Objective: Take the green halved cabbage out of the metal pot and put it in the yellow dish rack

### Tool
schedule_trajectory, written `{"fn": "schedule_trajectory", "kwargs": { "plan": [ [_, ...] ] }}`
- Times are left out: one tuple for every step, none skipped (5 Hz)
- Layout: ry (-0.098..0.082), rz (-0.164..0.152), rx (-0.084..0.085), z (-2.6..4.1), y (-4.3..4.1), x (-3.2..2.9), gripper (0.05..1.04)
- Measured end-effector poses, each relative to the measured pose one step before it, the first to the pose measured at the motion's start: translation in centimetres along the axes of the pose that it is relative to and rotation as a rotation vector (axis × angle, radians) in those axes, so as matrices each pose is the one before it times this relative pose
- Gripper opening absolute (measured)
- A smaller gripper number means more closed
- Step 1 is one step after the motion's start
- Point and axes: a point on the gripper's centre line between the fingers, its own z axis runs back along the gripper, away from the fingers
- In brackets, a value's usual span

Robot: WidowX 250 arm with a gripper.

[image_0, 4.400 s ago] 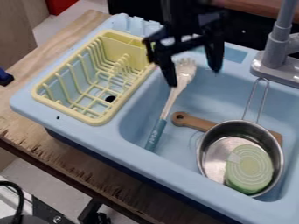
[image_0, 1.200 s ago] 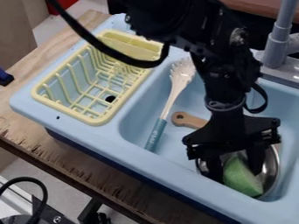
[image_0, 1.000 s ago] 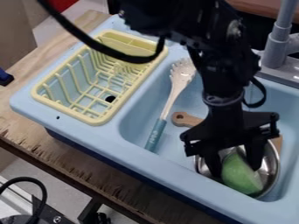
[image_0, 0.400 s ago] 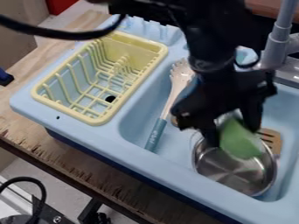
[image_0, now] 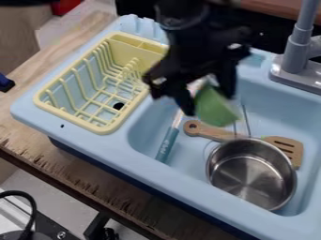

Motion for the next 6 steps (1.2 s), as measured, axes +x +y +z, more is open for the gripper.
{"fn": "schedule_trajectory", "kwargs": {
  "plan": [
    [-0.0376, 0.0645, 0.0053, 0.712, 1.000, 2.578, 0.647],
    [-0.0114, 0.0481, 0.0384, -0.214, 0.867, 3.073, 0.647],
    [0.0021, 0.0413, 0.0158, -0.625, 0.993, 2.249, 0.647],
    [-0.0054, 0.0015, 0.0336, -0.953, 1.194, 1.462, 0.647],
    [-0.0100, 0.0197, 0.0044, -1.142, 0.552, 1.280, 0.647],
    [-0.0128, 0.0008, 0.0066, -1.030, 0.402, 0.782, 0.646]
  ]
}}
